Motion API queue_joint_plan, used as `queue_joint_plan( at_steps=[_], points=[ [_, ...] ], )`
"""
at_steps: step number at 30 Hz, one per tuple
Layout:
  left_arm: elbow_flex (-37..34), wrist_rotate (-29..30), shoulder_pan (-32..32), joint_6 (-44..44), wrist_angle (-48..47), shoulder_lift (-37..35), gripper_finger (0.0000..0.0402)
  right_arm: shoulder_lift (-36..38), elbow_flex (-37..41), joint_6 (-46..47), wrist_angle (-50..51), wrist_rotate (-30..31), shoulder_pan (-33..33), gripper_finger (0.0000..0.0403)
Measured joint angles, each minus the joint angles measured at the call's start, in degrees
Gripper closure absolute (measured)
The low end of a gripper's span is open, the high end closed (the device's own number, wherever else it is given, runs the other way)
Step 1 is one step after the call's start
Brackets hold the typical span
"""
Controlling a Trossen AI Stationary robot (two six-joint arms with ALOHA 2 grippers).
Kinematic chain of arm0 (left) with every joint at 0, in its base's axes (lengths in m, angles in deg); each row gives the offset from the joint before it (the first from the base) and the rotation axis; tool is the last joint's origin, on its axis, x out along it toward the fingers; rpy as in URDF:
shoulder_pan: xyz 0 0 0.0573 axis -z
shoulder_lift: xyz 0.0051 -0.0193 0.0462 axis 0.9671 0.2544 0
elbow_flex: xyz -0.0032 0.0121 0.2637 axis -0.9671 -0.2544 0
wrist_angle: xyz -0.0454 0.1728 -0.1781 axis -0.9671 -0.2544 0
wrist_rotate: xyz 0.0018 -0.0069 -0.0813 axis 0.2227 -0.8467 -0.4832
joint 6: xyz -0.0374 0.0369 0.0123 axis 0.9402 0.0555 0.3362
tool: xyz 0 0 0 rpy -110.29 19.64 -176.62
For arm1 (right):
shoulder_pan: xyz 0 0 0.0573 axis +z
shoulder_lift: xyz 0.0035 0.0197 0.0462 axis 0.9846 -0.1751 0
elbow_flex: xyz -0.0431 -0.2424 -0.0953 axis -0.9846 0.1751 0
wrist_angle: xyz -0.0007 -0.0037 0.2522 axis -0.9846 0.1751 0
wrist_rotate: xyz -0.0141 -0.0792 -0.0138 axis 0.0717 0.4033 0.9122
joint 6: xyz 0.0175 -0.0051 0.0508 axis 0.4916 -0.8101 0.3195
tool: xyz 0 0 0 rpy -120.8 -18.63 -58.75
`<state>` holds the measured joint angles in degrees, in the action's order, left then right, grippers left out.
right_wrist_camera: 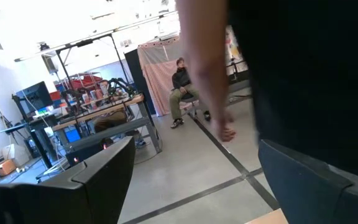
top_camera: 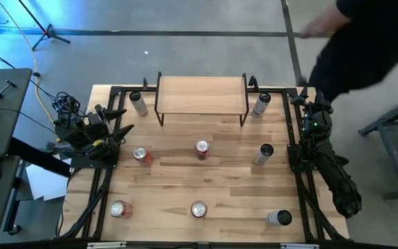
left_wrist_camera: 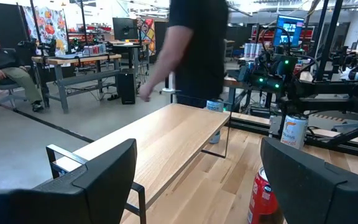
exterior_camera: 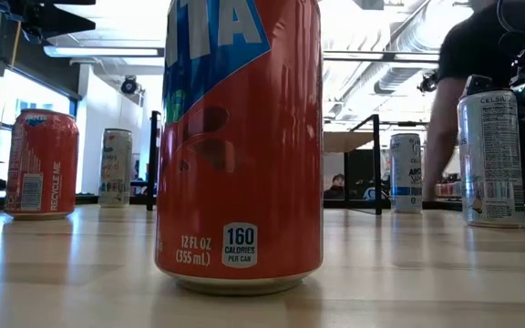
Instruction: Place canned beverage on shelf
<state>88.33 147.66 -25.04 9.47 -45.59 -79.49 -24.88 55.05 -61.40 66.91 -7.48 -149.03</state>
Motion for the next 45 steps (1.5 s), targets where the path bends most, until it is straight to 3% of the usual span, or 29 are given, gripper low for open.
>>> queue_joint_plan(
  at_steps=[25, 31, 34, 39, 45],
  points=[
    [0.0, 0.0, 0.0, -0.9, 2.6, 0.0, 0.0085, 0.0, 0.0, 0.0, 0.0, 0.0, 0.0, 0.0075],
    [0.0, -14.5, 0.0, 7.9, 3.5, 1.8, 0.0085, 0.0, 0.0, 0.0, 0.0, 0.0, 0.0, 0.0075],
    [-0.9, -15.9, -0.2, 5.7, 9.8, 6.3, 0.0085, 0.0, 0.0, 0.0, 0.0, 0.0, 0.0, 0.0075],
    [-3.0, -16.3, -3.4, -5.8, 30.0, 17.8, 0.0085, 0.0, 0.0, 0.0, 0.0, 0.0, 0.0, 0.0075],
    [-3.0, -22.0, -8.6, -16.2, 50.3, 27.7, 0.0085, 0.0, 0.0, 0.0, 0.0, 0.0, 0.0, 0.0075]
  ],
)
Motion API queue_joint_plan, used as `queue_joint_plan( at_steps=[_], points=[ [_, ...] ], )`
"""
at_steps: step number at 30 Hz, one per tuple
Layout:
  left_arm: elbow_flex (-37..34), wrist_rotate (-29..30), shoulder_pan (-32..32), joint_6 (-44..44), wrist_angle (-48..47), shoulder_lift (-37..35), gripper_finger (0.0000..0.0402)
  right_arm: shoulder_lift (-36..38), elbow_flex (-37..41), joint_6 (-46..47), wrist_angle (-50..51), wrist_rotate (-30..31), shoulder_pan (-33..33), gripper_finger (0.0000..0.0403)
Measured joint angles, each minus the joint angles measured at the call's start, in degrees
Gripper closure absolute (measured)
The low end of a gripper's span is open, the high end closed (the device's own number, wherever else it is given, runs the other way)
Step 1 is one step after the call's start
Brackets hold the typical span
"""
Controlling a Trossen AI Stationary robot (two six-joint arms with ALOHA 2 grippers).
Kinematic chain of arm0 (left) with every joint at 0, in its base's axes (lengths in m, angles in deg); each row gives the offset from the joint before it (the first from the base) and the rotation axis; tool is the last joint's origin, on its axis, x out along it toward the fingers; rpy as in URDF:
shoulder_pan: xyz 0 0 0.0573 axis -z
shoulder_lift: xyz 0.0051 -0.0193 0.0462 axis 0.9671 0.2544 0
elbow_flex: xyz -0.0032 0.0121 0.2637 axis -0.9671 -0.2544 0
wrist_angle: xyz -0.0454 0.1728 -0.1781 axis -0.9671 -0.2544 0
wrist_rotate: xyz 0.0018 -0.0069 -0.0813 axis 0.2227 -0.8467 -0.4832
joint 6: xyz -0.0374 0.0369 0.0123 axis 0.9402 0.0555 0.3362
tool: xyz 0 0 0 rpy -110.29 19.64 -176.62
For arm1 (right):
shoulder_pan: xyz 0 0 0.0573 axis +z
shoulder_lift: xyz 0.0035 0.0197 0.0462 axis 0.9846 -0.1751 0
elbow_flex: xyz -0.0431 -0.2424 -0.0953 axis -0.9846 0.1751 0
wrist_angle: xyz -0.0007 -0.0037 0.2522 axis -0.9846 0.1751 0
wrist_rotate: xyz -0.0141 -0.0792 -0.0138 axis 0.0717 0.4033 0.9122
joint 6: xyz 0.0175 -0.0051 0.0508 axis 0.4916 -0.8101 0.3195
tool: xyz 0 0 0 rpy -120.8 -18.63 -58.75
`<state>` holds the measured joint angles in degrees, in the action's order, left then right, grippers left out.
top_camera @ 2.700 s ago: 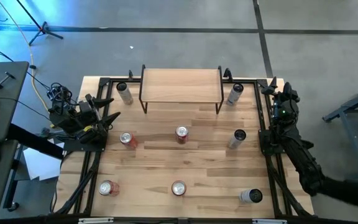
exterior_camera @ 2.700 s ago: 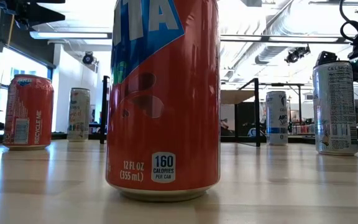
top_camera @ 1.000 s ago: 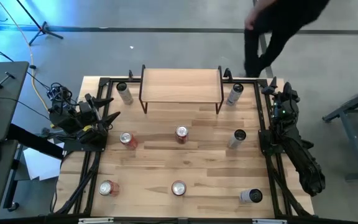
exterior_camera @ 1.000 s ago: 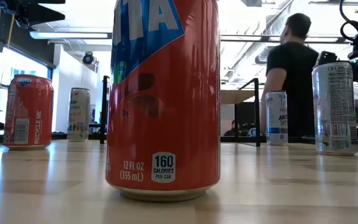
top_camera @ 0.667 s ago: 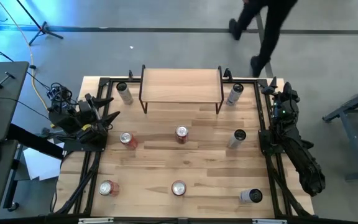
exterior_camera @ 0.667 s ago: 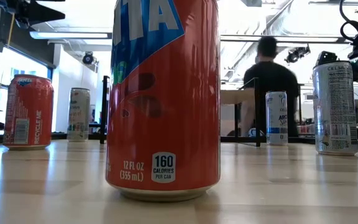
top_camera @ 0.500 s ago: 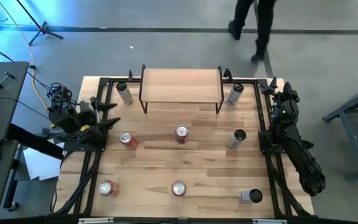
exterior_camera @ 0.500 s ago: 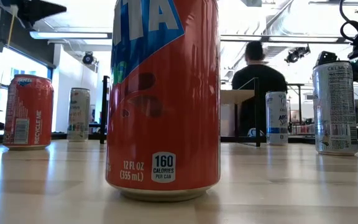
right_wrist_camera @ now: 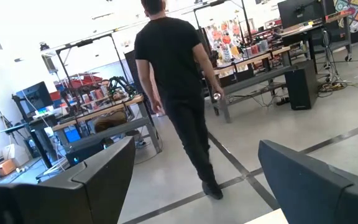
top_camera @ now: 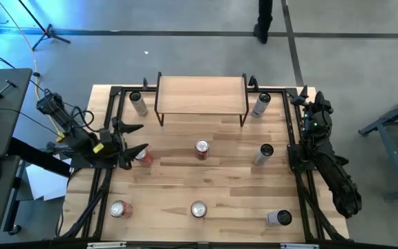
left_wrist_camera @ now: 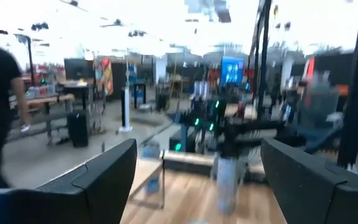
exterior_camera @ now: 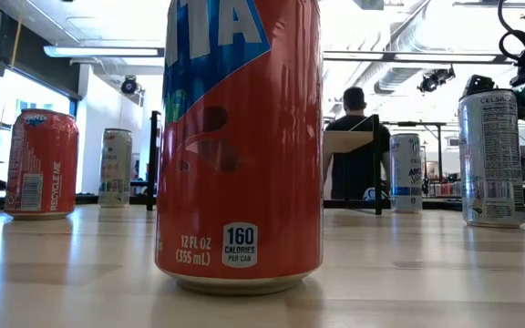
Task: Place canned beverage on shelf
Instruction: Put the white and yellow soda can on the shelf
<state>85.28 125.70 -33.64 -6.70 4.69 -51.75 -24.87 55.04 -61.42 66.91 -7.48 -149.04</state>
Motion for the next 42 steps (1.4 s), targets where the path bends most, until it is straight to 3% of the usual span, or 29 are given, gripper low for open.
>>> queue_joint_plan(
  at_steps=[6, 14, 21, 27, 35, 37, 42],
  points=[
    [0.0, -7.2, -4.1, 8.1, 2.6, 5.2, 0.0085, 0.0, 0.0, 0.0, 0.0, 0.0, 0.0, 0.0075],
    [0.0, -5.1, -10.3, 16.8, 2.1, 14.2, 0.0085, 0.0, 0.0, 0.0, 0.0, 0.0, 0.0, 0.0075],
    [0.0, -1.0, -11.4, 22.8, -0.4, 21.2, 0.0085, 0.0, 0.0, 0.0, 0.0, 0.0, 0.0, 0.0075],
    [0.0, -2.4, -11.3, 24.4, 2.4, 25.2, 0.0085, 0.0, 0.0, 0.0, 0.0, 0.0, 0.0, 0.0075],
    [0.0, -10.3, -11.7, 15.6, 7.6, 27.4, 0.0085, 0.0, 0.0, 0.0, 0.0, 0.0, 0.0, 0.0075],
    [0.1, -11.6, -12.7, 15.1, 10.4, 28.3, 0.0085, 0.0, 0.0, 0.0, 0.0, 0.0, 0.0, 0.0075],
    [2.7, -13.9, -18.5, 18.7, 7.1, 30.6, 0.0085, 0.0, 0.0, 0.0, 0.0, 0.0, 0.0, 0.0075]
  ],
)
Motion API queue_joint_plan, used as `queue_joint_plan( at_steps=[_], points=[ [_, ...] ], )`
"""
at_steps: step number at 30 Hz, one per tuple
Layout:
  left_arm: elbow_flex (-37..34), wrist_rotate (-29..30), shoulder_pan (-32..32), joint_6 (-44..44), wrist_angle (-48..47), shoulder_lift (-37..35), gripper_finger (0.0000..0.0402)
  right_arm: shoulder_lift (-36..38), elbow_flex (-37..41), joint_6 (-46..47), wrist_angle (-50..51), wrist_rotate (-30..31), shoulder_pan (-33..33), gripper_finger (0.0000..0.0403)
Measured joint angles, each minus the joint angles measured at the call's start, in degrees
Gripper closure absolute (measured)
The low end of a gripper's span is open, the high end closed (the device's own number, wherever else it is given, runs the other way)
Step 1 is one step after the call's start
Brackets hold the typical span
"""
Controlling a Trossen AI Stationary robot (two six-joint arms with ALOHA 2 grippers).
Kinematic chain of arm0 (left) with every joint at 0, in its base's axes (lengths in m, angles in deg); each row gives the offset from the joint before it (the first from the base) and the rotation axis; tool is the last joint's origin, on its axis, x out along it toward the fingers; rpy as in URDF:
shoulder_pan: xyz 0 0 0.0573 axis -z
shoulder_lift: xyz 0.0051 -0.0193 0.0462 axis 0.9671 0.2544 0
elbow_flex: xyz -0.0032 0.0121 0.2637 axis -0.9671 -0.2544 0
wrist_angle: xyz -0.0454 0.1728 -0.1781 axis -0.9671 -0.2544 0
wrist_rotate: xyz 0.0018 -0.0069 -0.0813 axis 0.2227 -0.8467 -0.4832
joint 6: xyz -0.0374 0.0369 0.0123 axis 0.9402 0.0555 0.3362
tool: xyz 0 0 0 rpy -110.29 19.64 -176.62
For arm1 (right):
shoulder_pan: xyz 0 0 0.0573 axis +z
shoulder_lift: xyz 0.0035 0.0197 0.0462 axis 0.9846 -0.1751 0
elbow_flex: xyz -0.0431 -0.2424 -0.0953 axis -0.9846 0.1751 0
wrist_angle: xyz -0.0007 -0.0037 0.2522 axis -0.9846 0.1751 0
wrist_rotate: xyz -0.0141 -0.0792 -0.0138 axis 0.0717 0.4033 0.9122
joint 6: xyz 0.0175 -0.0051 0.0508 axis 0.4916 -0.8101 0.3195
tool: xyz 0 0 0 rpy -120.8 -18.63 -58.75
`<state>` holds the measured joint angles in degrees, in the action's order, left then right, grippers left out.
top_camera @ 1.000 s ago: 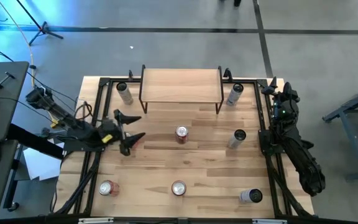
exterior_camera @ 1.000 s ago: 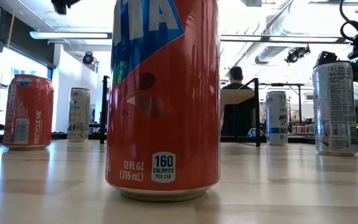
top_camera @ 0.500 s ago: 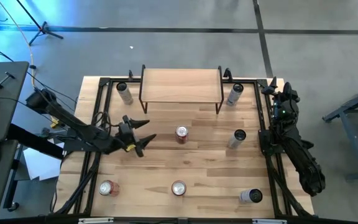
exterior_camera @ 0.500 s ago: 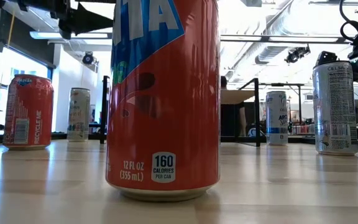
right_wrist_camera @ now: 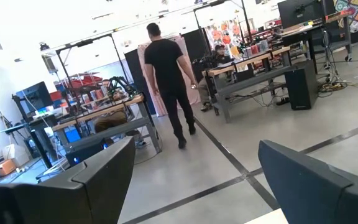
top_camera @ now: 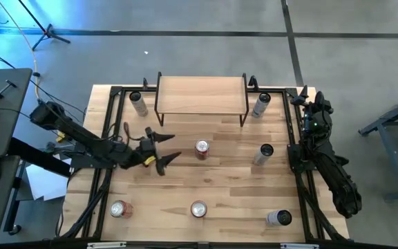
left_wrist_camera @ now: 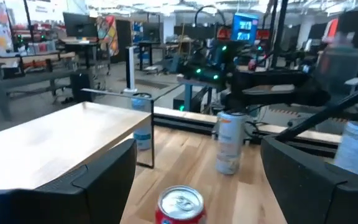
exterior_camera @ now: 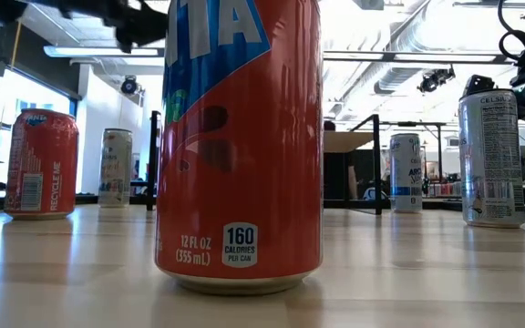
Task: Place canned beverage on shelf
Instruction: Put the white and yellow soda can on the shelf
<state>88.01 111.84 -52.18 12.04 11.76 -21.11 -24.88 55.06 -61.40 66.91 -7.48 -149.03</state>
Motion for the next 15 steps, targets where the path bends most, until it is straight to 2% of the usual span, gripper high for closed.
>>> queue_joint_plan(
  at_steps=[3, 6, 15],
  points=[
    [3.7, -6.7, -5.3, 0.4, -5.7, 0.6, 0.0085, 0.0, 0.0, 0.0, 0.0, 0.0, 0.0, 0.0075],
    [9.9, -12.2, -9.9, 1.4, -17.6, 0.2, 0.0085, 0.0, 0.0, 0.0, 0.0, 0.0, 0.0, 0.0075],
    [35.2, -13.9, -20.0, 9.2, -80.8, -0.6, 0.0085, 0.0, 0.0, 0.0, 0.0, 0.0, 0.0, 0.0075]
  ],
)
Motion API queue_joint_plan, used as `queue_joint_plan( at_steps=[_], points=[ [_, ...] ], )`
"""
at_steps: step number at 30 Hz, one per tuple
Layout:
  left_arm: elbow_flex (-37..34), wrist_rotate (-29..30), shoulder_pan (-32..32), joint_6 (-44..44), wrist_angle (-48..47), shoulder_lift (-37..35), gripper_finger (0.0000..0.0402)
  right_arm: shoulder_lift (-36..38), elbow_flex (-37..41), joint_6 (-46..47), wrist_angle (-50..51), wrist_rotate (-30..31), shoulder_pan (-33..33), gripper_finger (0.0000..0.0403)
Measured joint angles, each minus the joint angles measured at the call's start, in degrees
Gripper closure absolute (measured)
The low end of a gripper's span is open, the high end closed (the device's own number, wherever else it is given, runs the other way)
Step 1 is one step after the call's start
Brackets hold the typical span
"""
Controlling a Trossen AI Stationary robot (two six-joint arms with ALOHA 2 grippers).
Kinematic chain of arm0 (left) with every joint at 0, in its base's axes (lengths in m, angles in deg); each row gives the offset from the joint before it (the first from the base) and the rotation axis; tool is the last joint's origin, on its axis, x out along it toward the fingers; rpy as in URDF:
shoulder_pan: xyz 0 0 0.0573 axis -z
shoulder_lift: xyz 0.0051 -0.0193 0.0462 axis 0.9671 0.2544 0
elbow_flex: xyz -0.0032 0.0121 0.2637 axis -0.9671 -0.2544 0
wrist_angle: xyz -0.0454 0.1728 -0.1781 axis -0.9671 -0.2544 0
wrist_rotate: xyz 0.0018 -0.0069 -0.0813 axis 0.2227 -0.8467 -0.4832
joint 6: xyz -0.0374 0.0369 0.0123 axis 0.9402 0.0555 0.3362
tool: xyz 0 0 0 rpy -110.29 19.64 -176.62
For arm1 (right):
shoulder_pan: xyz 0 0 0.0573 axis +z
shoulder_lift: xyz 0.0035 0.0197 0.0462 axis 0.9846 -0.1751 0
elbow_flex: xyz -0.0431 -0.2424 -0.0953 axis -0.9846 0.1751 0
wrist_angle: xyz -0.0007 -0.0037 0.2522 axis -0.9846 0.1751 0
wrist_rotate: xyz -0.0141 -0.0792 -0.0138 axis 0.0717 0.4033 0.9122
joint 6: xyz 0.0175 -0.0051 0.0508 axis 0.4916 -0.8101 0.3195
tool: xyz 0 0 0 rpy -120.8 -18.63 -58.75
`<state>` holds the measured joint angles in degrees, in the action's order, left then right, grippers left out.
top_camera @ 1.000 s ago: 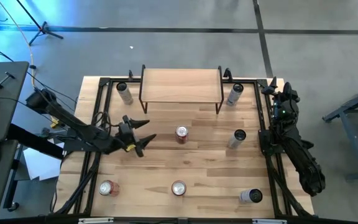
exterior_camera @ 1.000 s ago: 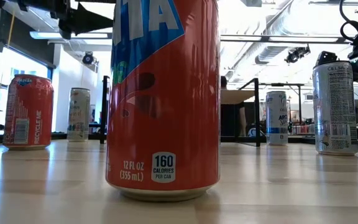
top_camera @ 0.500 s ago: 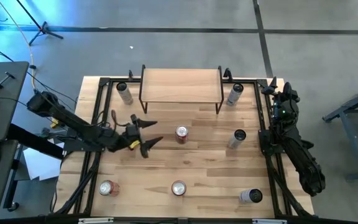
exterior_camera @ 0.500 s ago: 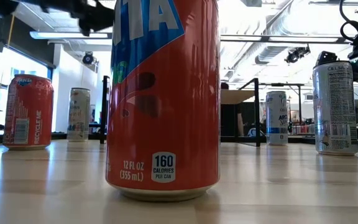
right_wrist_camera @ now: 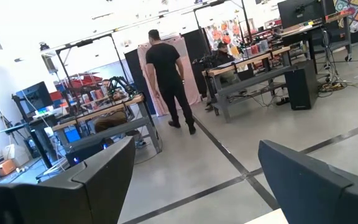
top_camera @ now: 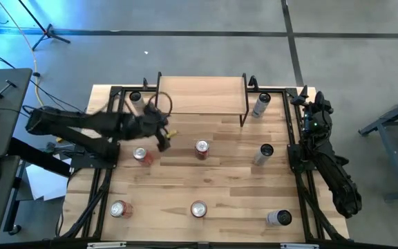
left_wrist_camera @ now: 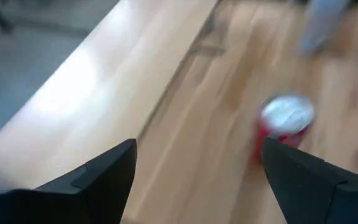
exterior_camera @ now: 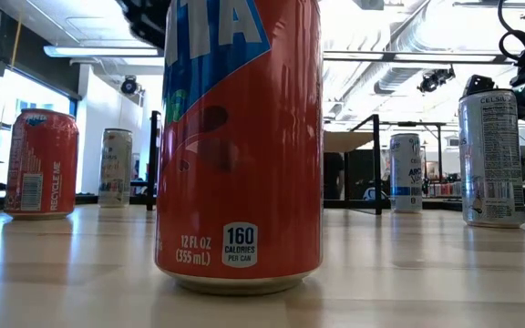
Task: Place canned beverage on shelf
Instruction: Put the white and yellow soda can on the shelf
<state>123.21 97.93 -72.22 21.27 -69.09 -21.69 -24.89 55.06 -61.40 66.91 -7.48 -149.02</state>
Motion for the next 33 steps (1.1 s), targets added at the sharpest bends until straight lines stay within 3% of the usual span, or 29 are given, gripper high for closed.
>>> queue_joint_plan(
  at_steps=[8, 15, 19, 33],
  points=[
    [13.3, -0.4, -15.7, 2.3, -23.5, -0.1, 0.0085, 0.0, 0.0, 0.0, 0.0, 0.0, 0.0, 0.0075],
    [14.2, -10.4, -35.6, 2.2, -31.2, 1.8, 0.0085, 0.0, 0.0, 0.0, 0.0, 0.0, 0.0, 0.0075],
    [14.2, -13.8, -43.9, -0.6, -33.4, 5.1, 0.0085, 0.0, 0.0, 0.0, 0.0, 0.0, 0.0, 0.0075],
    [14.2, -15.6, -53.3, -6.9, -33.4, 17.8, 0.0085, 0.0, 0.0, 0.0, 0.0, 0.0, 0.0, 0.0075]
  ],
)
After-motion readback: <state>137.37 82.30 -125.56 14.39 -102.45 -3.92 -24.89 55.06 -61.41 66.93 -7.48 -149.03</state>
